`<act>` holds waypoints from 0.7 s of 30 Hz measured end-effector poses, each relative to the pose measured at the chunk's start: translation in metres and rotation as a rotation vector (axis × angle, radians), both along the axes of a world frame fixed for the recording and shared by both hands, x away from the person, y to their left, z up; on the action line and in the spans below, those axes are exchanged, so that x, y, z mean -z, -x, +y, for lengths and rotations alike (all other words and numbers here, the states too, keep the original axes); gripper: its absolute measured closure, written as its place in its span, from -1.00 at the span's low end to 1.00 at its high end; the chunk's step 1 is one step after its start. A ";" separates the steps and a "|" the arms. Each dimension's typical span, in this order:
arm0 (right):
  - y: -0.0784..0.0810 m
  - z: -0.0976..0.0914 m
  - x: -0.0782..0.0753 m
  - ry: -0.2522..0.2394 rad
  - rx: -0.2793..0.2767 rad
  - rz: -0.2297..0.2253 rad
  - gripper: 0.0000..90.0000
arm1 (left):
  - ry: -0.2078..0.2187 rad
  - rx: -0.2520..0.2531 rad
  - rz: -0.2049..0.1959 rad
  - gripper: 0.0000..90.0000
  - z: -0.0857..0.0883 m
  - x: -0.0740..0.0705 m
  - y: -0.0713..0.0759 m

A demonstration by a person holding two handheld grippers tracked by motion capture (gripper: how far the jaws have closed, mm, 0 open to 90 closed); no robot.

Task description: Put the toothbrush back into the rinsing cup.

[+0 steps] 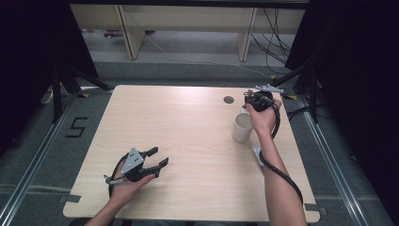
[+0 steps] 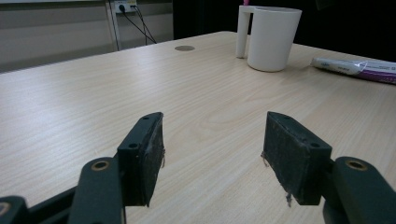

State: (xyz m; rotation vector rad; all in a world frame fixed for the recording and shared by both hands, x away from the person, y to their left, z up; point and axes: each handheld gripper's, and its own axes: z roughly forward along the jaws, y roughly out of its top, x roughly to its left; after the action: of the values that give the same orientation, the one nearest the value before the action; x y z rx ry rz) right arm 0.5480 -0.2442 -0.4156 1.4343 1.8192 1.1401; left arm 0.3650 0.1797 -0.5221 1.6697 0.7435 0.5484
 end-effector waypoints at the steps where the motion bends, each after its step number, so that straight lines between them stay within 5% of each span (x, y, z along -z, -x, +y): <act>1: 0.000 0.000 0.000 0.001 -0.001 0.007 0.71 | 0.000 0.000 0.000 -0.16 0.000 0.000 0.000; 6: 0.002 -0.003 -0.001 0.014 -0.002 0.026 0.43 | -0.001 0.001 0.000 -0.16 0.000 0.000 0.000; 7: 0.005 -0.001 -0.002 -0.018 0.018 0.056 0.39 | -0.001 0.001 0.000 -0.16 0.000 0.000 0.000; 9: 0.005 -0.003 -0.002 0.009 0.010 0.049 0.29 | -0.001 0.000 0.000 -0.16 0.000 0.000 0.000; 15: 0.012 -0.003 -0.009 -0.035 0.013 0.116 0.10 | -0.002 0.001 0.001 -0.16 0.000 0.000 0.000; 16: 0.013 -0.006 -0.011 0.001 -0.007 0.109 0.08 | -0.002 0.000 0.002 -0.16 0.000 0.000 0.000; 18: 0.016 -0.005 -0.013 -0.011 -0.008 0.136 0.05 | -0.004 0.000 0.004 -0.16 0.000 0.000 0.000; 19: 0.016 -0.008 -0.013 0.033 -0.032 0.125 0.04 | -0.003 -0.001 0.002 -0.16 0.000 0.000 0.000; 21: 0.022 -0.005 -0.016 -0.014 -0.015 0.182 0.03 | -0.004 0.000 0.003 -0.16 0.000 0.000 0.000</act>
State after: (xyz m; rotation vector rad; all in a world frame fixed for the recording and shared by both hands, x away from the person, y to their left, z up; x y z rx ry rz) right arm 0.5263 -0.2494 -0.3993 1.5795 1.9505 1.0610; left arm 0.3652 0.1795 -0.5220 1.6741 0.7451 0.5478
